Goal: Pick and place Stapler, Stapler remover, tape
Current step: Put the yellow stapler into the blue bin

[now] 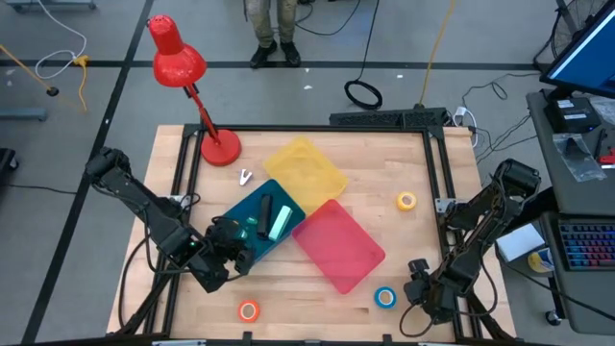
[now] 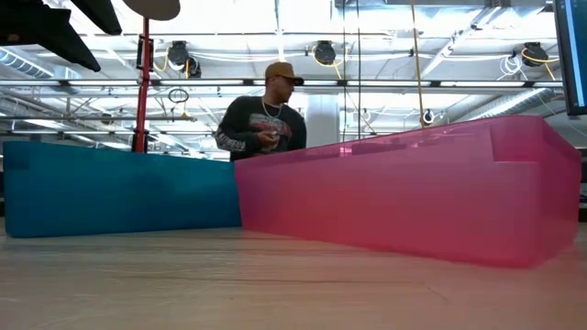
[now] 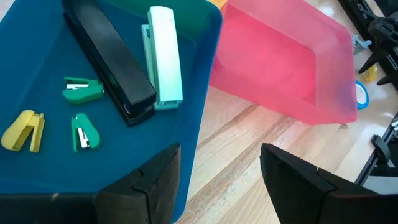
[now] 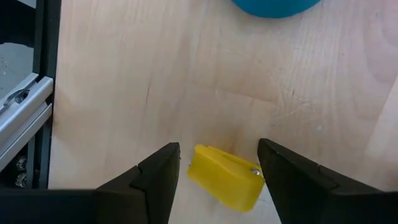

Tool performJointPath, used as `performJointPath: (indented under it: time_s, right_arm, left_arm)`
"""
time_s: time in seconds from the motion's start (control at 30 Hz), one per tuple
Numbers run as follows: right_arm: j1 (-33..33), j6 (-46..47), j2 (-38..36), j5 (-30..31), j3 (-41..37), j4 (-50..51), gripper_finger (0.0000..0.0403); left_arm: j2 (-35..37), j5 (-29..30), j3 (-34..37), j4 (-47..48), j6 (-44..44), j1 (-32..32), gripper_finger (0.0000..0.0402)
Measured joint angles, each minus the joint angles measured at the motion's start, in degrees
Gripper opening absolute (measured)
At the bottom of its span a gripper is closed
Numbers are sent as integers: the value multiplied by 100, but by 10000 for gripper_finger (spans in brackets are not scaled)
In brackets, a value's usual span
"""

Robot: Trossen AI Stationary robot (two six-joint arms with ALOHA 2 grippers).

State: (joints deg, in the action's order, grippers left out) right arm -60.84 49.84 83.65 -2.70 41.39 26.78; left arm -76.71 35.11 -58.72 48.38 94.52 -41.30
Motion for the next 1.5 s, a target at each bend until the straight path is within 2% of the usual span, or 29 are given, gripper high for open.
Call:
performJointPath:
  time_s: [0.4, 0.97, 1.23, 1.5]
  right_arm:
    - [0, -439, 1, -68, -9, 380, 160]
    - [266, -1030, -78, -137, -15, 477, 155]
    - [406, -1200, -263, 33, -24, 501, 145]
    - [496, -1361, -266, -6, -39, 561, 110]
  left_arm:
    - [0, -1, 0, -2, 31, 0, 218]
    - [0, 120, 0, -15, 66, 7, 219]
    - [0, 124, 0, -17, 68, 7, 218]
    - [0, 126, 0, -22, 68, 7, 219]
